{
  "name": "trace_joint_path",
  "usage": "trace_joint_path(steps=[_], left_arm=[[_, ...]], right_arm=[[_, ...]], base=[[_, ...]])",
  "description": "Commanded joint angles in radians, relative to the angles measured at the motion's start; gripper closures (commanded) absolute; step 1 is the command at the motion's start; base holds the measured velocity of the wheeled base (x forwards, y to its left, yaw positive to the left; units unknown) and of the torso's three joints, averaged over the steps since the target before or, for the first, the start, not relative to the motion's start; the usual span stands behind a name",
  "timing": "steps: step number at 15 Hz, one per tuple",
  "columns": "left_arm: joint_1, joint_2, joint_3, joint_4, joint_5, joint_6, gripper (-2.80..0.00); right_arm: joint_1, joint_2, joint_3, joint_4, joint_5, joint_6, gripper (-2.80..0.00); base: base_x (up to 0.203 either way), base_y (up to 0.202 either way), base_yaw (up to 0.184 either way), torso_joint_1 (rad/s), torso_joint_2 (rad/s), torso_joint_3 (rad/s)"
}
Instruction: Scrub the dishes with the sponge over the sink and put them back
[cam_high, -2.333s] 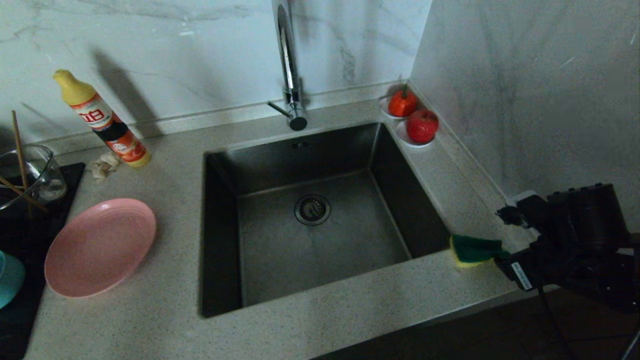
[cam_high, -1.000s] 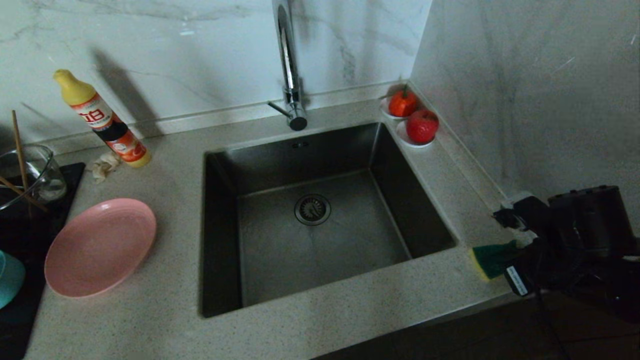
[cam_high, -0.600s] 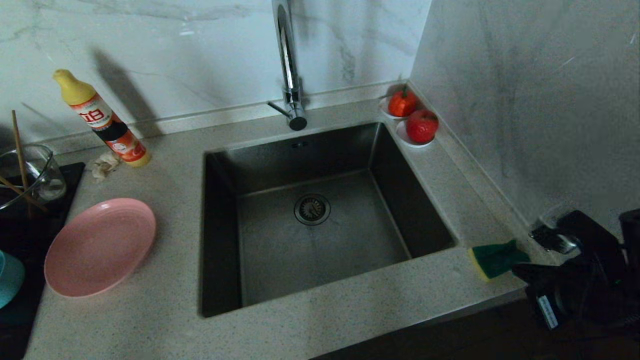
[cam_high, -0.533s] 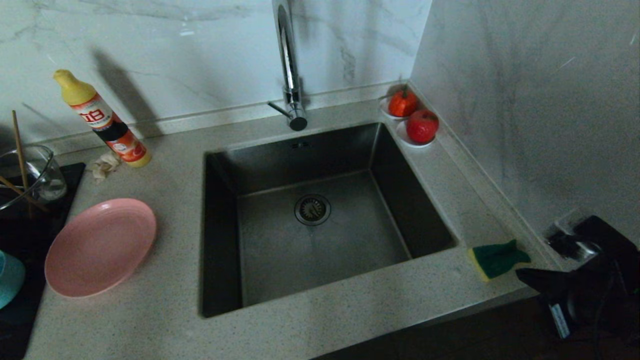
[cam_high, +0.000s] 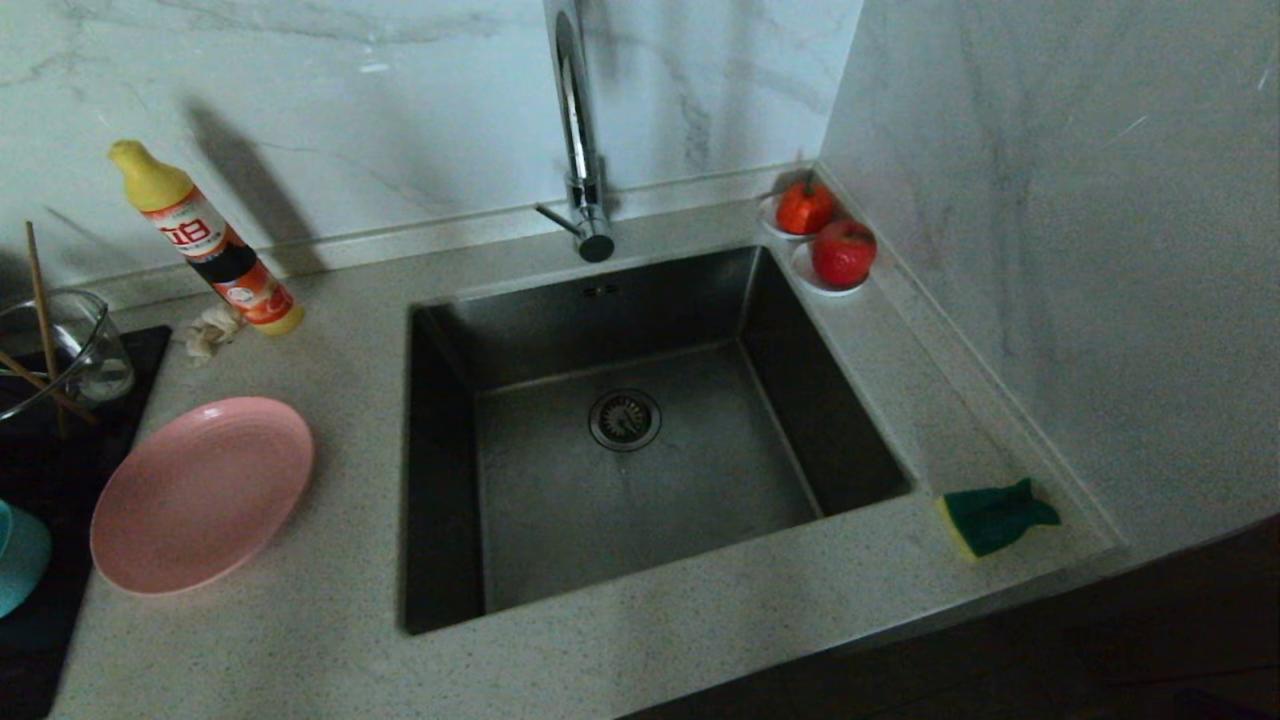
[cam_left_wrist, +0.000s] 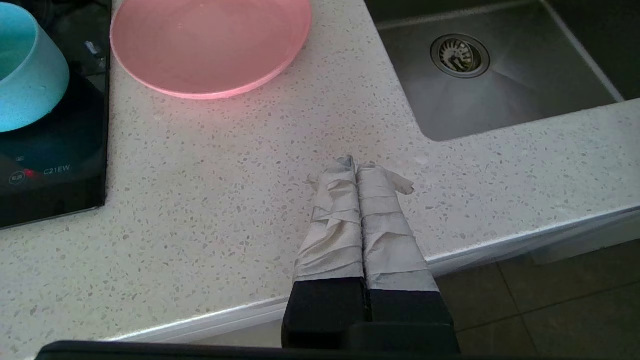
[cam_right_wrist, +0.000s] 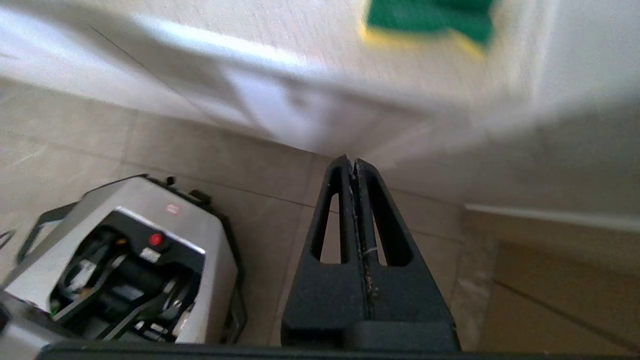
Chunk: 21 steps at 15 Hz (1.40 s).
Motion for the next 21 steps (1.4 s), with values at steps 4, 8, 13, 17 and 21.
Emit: trace_joint_path(steps=[4, 8, 13, 17, 21], left_arm=[[0.0, -0.002, 0.0, 0.0, 0.0, 0.0, 0.0], [0.0, -0.002, 0.0, 0.0, 0.0, 0.0, 0.0], [0.0, -0.002, 0.0, 0.0, 0.0, 0.0, 0.0], [0.0, -0.002, 0.0, 0.0, 0.0, 0.0, 0.0], [0.0, -0.002, 0.0, 0.0, 0.0, 0.0, 0.0]], right_arm=[[-0.092, -0.42, 0.138, 0.087, -0.048, 0.02, 0.0], [-0.095, -0.562, 0.153, 0.135, -0.168, 0.152, 0.0], [-0.093, -0.666, 0.171, 0.152, -0.159, 0.278, 0.0], [-0.093, -0.667, 0.173, 0.152, -0.158, 0.276, 0.0], [-0.093, -0.667, 0.173, 0.15, -0.163, 0.286, 0.0]], base=[[0.0, 0.0, 0.0, 0.0, 0.0, 0.0], [0.0, 0.0, 0.0, 0.0, 0.0, 0.0], [0.0, 0.0, 0.0, 0.0, 0.0, 0.0], [0.0, 0.0, 0.0, 0.0, 0.0, 0.0], [0.0, 0.0, 0.0, 0.0, 0.0, 0.0]])
